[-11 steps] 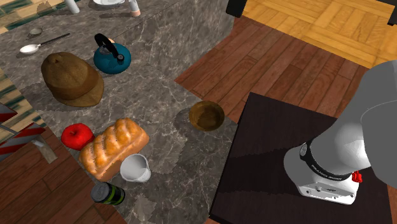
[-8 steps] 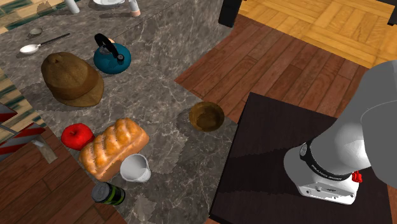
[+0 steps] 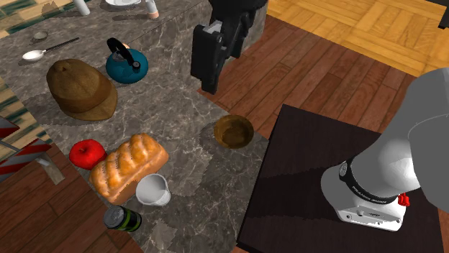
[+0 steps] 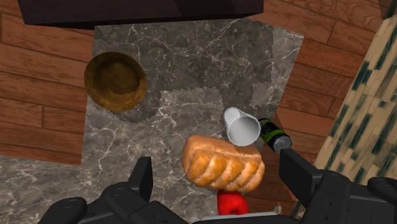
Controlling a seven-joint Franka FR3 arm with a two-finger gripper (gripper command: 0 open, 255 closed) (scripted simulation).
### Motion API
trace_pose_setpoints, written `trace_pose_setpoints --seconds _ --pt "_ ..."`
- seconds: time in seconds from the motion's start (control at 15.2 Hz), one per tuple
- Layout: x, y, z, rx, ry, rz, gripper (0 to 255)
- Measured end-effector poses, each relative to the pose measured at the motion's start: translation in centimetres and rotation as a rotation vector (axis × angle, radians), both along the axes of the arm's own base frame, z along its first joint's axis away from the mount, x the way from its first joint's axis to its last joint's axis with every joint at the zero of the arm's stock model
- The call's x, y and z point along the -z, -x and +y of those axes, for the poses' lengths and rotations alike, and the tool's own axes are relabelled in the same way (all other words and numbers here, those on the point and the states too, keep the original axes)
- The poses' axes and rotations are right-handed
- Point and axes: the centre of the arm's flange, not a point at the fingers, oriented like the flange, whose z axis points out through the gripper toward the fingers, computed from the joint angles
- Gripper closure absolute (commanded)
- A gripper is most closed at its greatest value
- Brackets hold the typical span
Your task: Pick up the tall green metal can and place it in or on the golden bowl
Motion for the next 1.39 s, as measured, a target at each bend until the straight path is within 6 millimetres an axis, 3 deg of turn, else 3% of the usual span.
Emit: trace_pose_setpoints --seconds 0.59,1.39 --pt "7.9 -5.9 7.0 0.045 0.011 0.028 0" --pt "19.8 -12.7 16.0 0.105 0.025 0.067 0"
